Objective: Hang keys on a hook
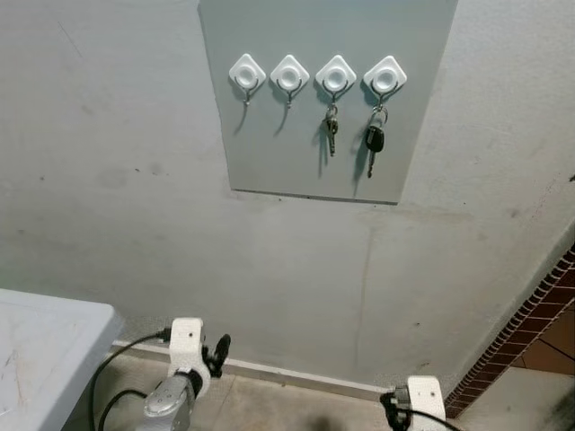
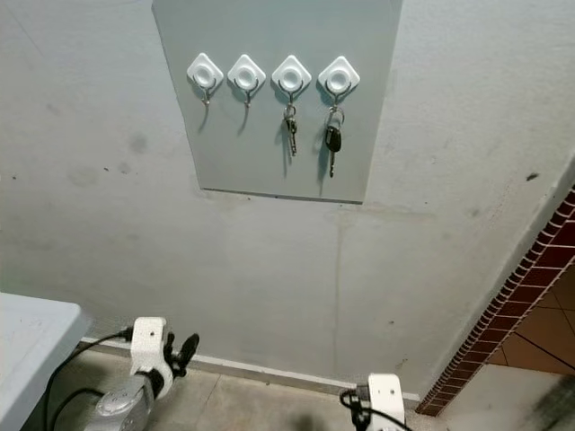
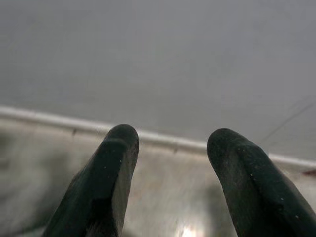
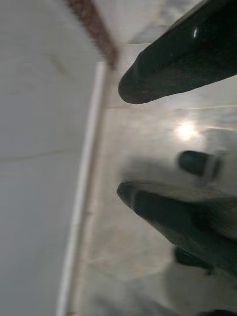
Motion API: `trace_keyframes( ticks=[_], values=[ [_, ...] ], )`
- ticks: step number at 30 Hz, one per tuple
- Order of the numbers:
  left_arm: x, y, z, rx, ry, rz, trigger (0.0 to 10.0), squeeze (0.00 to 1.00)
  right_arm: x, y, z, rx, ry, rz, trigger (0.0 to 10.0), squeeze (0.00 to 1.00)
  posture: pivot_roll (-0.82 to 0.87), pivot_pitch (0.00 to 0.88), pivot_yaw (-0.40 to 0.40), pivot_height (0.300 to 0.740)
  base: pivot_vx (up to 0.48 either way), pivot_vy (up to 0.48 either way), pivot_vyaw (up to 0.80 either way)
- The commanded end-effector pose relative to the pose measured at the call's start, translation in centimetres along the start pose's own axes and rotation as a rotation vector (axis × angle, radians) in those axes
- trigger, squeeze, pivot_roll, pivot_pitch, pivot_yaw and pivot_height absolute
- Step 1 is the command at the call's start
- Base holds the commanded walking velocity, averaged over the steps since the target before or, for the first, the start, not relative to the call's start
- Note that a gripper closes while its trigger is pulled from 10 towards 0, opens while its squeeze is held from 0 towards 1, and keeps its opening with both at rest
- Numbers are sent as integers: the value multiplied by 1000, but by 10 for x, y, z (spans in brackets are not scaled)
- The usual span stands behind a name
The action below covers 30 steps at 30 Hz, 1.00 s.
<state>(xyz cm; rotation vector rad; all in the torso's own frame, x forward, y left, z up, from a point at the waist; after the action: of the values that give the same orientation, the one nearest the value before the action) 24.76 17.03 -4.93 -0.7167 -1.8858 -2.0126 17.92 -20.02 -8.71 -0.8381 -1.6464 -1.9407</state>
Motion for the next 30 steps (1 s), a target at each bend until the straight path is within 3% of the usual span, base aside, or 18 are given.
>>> trace_keyframes(
  ticks=[1,5,13,20,23,30],
  values=[
    [4,-8,9,-4,30,39,10000,0,1,-6,0,-10,-11,27,10000,0,96,0,84,740,0,0,0],
    [10,-21,13,8,47,86,10000,0,6,-18,-4,-18,-28,69,10000,0,99,0,85,740,0,0,0],
    [18,-38,13,-21,48,148,10000,0,7,-22,-2,-31,-28,83,10000,0,93,0,90,740,0,0,0],
    [15,-33,7,-23,23,120,10000,0,5,-18,0,-21,-12,69,10000,0,92,0,82,740,0,0,0],
    [14,-31,2,-64,1,117,10000,0,4,-16,0,-15,-6,64,10000,0,96,0,75,740,0,0,0],
    [19,-45,-5,-66,-3,168,10000,0,2,-11,2,8,10,65,10000,0,99,0,63,740,0,0,0]
  ],
)
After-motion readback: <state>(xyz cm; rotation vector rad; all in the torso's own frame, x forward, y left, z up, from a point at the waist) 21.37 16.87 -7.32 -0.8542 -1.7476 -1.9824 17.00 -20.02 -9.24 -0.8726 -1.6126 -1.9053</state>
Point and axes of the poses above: a point about 5 cm out from each wrist's last joint towards the gripper, its own x axis pointing back from the gripper into the wrist, its own y axis along the axis of the wrist's last joint, z = x × y, the point moved 1 cm from there along -x, pointing out of the wrist towards the gripper, and after that the axes turned 11 degrees about -x, right-handed, at the moved point
